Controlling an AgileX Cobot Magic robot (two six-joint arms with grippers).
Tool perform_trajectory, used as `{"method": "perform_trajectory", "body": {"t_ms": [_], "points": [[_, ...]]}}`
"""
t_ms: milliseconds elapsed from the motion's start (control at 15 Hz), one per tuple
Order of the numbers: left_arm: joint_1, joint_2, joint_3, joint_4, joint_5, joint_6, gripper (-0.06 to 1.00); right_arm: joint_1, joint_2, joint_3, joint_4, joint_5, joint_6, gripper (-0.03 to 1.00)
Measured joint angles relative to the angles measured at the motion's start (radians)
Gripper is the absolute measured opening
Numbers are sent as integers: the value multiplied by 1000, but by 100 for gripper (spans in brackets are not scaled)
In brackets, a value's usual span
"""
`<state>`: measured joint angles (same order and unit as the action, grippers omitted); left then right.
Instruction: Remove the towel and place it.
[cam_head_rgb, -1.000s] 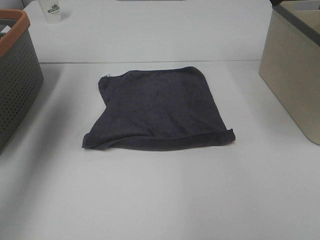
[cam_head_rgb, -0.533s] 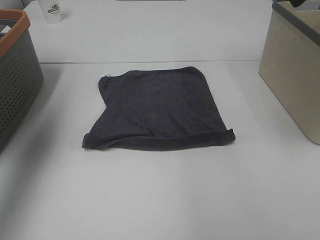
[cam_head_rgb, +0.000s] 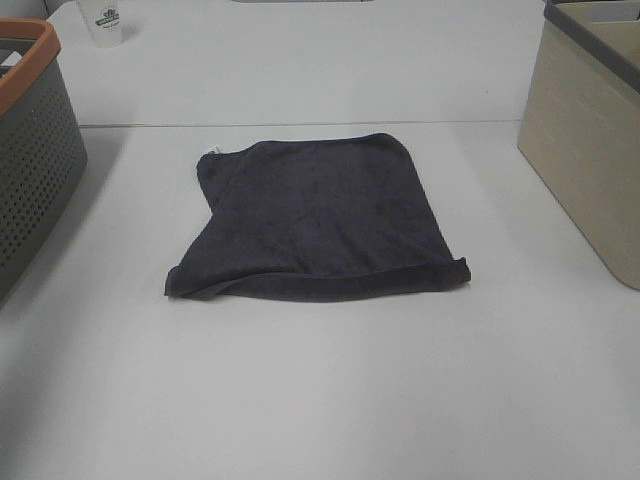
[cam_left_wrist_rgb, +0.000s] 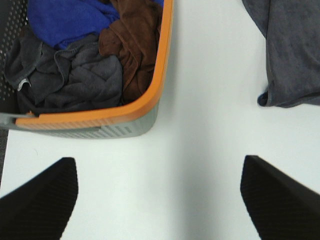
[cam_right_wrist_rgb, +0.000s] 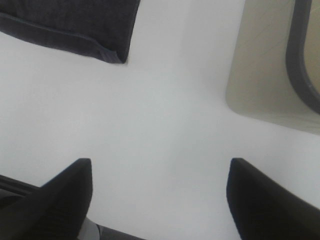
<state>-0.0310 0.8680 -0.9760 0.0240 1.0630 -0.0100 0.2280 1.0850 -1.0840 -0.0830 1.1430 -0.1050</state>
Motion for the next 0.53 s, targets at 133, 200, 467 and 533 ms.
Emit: {"method": "perform_trajectory", "body": {"t_ms": [133, 200, 467, 533], "points": [[0, -124, 117, 0, -2, 3, 83, 0, -92, 106, 25, -33, 0, 74], [0, -182, 165, 0, -2, 3, 83, 0, -138, 152, 32, -48, 0, 74], [0, -364, 321, -50, 21, 3, 83, 0, -291, 303, 37, -83, 1, 74], [1, -408, 353, -68, 28, 3, 83, 0, -341, 343, 37, -93, 1, 74]]}}
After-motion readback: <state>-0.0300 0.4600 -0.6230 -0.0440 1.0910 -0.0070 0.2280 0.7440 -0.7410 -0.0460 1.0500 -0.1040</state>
